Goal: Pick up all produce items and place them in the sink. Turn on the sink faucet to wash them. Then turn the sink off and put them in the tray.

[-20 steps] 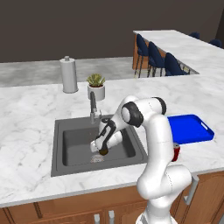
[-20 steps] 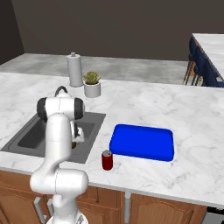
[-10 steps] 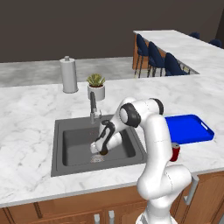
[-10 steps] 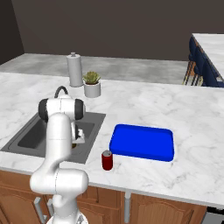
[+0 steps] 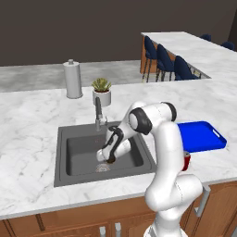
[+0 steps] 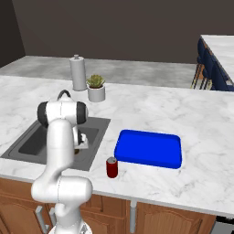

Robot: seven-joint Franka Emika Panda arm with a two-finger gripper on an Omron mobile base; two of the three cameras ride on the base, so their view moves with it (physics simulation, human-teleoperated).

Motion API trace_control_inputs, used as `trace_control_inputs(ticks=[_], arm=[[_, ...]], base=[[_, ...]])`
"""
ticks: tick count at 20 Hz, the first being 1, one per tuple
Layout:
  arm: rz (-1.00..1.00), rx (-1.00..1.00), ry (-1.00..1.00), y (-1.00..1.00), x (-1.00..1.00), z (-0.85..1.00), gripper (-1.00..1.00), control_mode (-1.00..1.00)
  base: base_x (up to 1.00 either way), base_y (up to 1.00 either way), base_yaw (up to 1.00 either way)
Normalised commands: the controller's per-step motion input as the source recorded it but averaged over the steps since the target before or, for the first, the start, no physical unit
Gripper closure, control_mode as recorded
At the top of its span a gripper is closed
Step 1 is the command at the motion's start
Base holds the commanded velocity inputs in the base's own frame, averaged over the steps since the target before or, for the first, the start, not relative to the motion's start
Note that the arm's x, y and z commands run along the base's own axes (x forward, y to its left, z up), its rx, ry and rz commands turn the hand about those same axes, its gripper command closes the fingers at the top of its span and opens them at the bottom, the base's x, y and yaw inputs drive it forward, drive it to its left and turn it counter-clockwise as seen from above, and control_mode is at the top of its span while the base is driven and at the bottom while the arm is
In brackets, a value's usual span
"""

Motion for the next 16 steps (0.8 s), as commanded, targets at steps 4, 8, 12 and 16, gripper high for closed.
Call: trace_control_inputs(ticks=[4,8,12,16], arm=[[0.00,0.00,-0.03,-0.06,-0.30,0.58,1.00,-1.00],[0.00,0.01,0.00,-0.13,-0.21,0.61,1.00,-1.00],[0.00,0.00,0.00,-0.08,-0.07,0.71,1.00,-1.00],[-0.02,0.00,0.01,-0.08,0.00,0.78,1.00,-1.00]], base=[[0.00,0.00,0.00],[0.00,0.00,0.00],[0.00,0.00,0.00],[0.00,0.00,0.00]])
